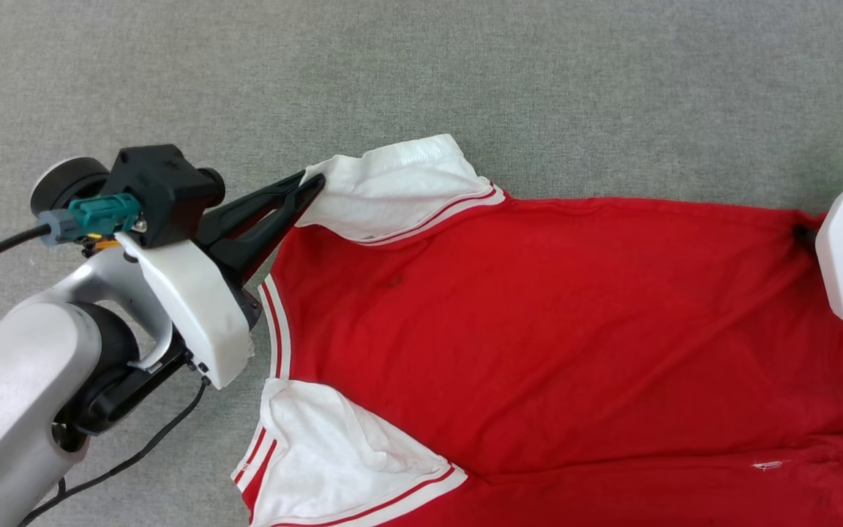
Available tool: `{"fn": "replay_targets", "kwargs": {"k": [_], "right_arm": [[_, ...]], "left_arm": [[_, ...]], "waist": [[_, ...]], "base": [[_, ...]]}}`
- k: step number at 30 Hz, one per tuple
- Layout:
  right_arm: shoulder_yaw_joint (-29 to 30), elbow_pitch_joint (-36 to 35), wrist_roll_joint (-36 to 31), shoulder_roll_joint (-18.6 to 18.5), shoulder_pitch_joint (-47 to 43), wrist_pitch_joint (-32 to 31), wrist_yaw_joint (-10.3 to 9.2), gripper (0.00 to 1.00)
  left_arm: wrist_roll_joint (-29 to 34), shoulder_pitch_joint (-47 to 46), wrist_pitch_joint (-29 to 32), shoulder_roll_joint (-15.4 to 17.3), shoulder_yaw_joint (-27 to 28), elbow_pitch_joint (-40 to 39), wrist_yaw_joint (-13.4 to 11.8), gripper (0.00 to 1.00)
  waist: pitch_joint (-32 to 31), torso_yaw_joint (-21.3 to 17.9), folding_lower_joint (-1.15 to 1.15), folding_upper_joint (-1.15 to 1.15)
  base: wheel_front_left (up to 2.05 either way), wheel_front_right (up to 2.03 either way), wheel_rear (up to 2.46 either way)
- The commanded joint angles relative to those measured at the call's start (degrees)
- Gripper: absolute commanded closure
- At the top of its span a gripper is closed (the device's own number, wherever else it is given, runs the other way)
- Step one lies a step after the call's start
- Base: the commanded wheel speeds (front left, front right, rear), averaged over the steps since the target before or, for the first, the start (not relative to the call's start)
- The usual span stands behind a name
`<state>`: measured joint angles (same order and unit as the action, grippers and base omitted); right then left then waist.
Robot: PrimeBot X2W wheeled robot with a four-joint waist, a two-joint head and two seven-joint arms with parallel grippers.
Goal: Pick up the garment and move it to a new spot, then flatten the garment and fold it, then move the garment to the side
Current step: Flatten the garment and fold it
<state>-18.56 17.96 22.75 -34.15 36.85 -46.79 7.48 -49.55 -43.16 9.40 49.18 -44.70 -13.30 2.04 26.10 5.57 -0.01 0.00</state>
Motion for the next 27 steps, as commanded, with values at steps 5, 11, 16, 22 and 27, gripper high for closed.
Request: {"fn": "replay_targets", "kwargs": {"k": [5,11,16,22,27], "right_arm": [[-2.2,4.5,0.8,1.2,-1.3,3.9,-0.01,1.00],[1.1,4.2,3.0,1.5,-1.0,12.1,-0.03,1.00],[4.2,1.7,5.3,1.6,-5.4,16.6,-0.03,1.00],[8.2,-3.0,7.9,2.9,-15.1,20.9,-0.02,1.00],[11.5,-7.0,8.2,4.1,-23.3,22.8,-0.02,1.00]], "left_arm": [[0.0,1.0,-1.3,-0.2,0.0,2.2,-0.4,1.00],[-1.1,4.3,-4.3,0.7,1.4,5.3,-2.4,1.00],[-2.5,8.0,-5.8,1.9,1.7,4.9,-4.1,1.00],[-4.4,14.6,-7.2,3.8,1.1,2.6,-6.6,1.00],[-6.0,21.3,-8.3,5.7,-0.1,0.0,-9.1,1.00]], "waist": [[-1.6,-0.7,0.01,0.00],[-7.1,-2.1,0.01,0.00],[-11.2,-2.3,0.01,0.00],[-15.2,-2.3,0.01,0.00],[-16.8,-2.1,0.01,0.00]], "base": [[0.00,0.00,0.00],[0.00,0.00,0.00],[0.00,0.00,0.00],[0.00,0.00,0.00],[0.00,0.00,0.00]]}}
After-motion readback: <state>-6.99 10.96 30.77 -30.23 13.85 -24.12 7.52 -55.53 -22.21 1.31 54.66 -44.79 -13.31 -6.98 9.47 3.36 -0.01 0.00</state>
